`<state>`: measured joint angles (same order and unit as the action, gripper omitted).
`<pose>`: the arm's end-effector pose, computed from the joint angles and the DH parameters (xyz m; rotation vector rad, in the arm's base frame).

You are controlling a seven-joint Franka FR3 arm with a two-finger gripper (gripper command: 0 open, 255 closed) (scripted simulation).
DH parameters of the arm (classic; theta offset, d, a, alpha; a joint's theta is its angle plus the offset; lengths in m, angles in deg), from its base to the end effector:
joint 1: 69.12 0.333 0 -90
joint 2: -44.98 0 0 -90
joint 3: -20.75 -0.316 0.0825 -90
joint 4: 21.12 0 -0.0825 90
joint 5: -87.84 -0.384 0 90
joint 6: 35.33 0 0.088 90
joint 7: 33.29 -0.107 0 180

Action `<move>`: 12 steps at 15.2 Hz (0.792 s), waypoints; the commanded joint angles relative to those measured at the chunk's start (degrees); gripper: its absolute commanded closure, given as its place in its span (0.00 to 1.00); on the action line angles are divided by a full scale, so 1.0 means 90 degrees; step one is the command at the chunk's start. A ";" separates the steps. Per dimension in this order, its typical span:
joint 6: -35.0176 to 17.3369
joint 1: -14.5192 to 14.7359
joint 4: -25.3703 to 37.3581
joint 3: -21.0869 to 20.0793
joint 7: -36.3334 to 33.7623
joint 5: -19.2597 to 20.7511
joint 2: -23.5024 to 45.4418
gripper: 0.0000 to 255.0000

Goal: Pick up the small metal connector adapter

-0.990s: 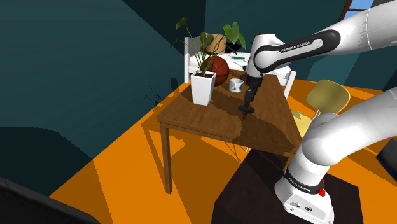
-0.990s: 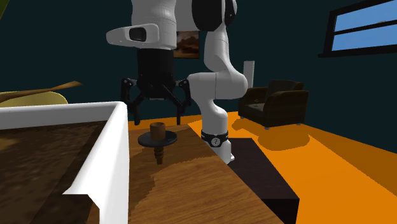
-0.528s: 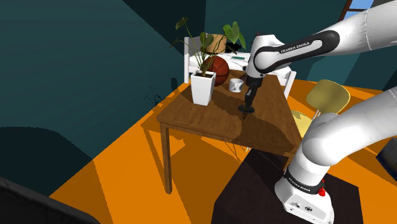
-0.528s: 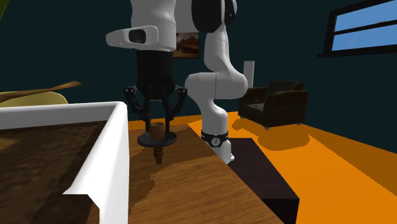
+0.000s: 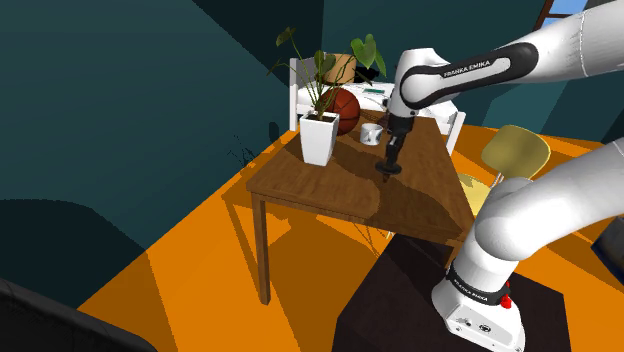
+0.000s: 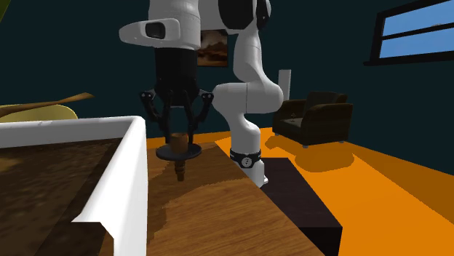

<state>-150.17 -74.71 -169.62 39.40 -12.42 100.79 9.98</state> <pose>0.3287 -0.1635 0.4446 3.1165 0.1429 -0.0013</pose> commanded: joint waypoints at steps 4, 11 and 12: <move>0.0466 0.0020 0.0323 -0.0093 -0.0004 -0.0061 -0.0139 1.00; 0.1090 0.0050 0.0859 -0.0192 0.0020 -0.0141 -0.0227 1.00; 0.1103 0.0050 0.0870 -0.0194 0.0020 -0.0142 -0.0229 1.00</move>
<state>-140.72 -74.33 -162.21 37.81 -12.15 99.62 7.94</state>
